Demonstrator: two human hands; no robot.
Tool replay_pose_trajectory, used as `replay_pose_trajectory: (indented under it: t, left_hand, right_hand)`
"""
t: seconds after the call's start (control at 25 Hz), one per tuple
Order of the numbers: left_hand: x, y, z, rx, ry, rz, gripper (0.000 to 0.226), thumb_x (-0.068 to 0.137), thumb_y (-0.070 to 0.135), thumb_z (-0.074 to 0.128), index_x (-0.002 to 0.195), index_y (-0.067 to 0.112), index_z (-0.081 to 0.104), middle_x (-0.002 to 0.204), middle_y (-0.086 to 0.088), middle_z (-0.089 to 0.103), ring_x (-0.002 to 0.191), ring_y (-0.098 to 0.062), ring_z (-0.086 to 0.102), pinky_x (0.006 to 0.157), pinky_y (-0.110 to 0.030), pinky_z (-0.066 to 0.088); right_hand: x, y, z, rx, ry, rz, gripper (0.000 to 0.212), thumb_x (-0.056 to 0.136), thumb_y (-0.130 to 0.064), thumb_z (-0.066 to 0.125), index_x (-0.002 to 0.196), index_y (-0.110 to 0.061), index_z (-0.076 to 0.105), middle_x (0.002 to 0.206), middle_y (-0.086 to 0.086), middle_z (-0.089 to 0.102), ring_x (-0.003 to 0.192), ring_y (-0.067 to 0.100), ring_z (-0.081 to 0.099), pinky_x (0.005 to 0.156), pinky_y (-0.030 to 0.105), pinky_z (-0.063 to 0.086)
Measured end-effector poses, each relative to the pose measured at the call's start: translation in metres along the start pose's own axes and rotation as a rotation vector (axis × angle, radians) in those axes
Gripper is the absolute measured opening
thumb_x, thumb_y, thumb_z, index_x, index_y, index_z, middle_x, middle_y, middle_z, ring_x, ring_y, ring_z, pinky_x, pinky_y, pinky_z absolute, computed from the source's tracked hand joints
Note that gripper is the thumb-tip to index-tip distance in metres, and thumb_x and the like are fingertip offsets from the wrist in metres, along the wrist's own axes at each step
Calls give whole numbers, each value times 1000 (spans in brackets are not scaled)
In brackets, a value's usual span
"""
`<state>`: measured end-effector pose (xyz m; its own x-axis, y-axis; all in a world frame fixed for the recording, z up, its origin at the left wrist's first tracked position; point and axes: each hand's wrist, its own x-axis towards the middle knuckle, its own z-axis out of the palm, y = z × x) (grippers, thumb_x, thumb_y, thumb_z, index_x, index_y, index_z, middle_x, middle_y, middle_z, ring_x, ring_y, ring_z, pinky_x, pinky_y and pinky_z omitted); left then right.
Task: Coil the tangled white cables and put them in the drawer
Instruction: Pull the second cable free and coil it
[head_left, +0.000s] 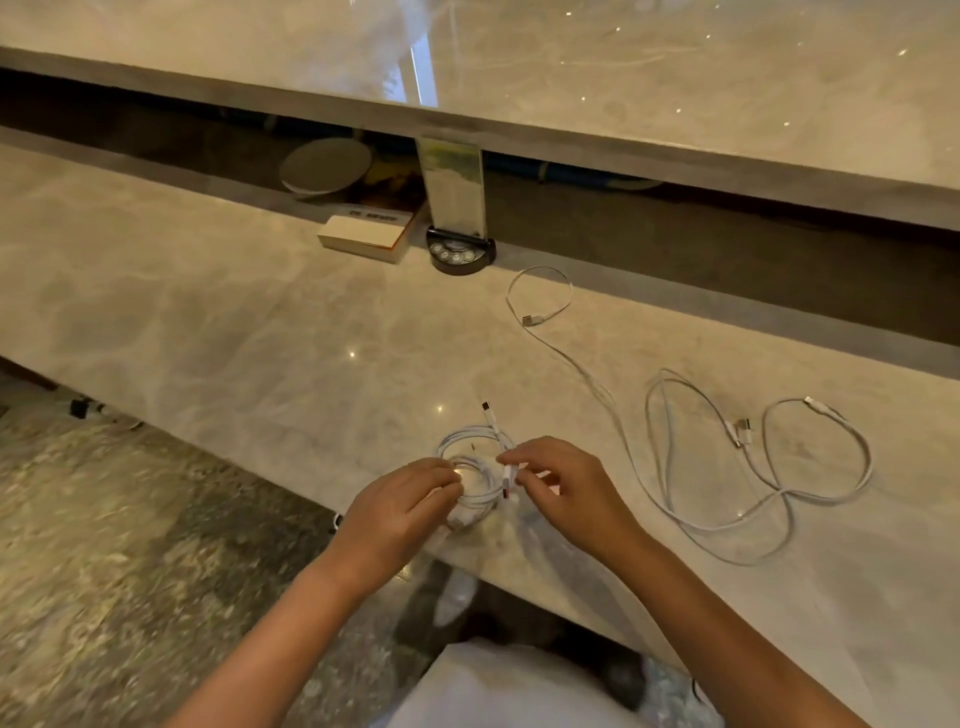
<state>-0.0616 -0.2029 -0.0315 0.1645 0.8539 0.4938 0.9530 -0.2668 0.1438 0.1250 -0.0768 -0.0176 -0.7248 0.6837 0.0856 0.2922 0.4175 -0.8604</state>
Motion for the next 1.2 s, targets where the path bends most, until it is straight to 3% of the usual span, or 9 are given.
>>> replay_pose_trajectory:
  t: [0.16,0.32,0.56,0.76,0.88,1.2]
  left_hand:
    - [-23,-15,7,-63,-9,36,15,85,10,62,98,4,59,93,-14,70,93,-25,64,68,-30,56]
    - [-36,-23,21,-126,-106,23,33,67,2,81,96,1,66,95,-16,71,92,-28,68,72,-32,59]
    - [-44,-39,36,-163,-222,35,45,68,7,82,110,3,66,111,-15,69,105,-28,65,78,-36,58]
    - [-46,-43,35,-165,-225,90,35,87,19,53,118,6,62,118,-11,66,112,-27,61,86,-37,55]
    - [-38,-42,25,-184,-254,84,36,88,24,50,117,8,64,118,-9,66,113,-25,61,89,-35,53]
    - [27,-23,9,-210,-145,92,26,88,15,54,106,3,68,99,-11,71,88,-25,66,79,-33,53]
  right_hand:
    - [-6,17,25,-304,-44,-146,26,81,-15,59,104,-20,70,96,0,70,90,18,61,74,28,50]
    - [-13,25,39,-393,-31,-131,25,82,-19,59,105,-20,70,92,2,67,86,21,60,68,36,53]
    - [-18,26,45,-567,-36,-152,28,87,-26,52,111,-20,65,100,5,65,90,22,60,71,32,51]
    - [-19,22,43,-653,-33,-189,32,85,-25,46,111,-20,64,101,6,65,90,23,61,72,32,49]
    - [-18,22,43,-664,-24,-212,31,85,-24,46,110,-19,64,102,7,65,90,24,61,73,34,49]
    - [-27,28,19,-692,32,-179,33,82,-25,54,114,-20,64,108,5,64,100,23,58,85,36,45]
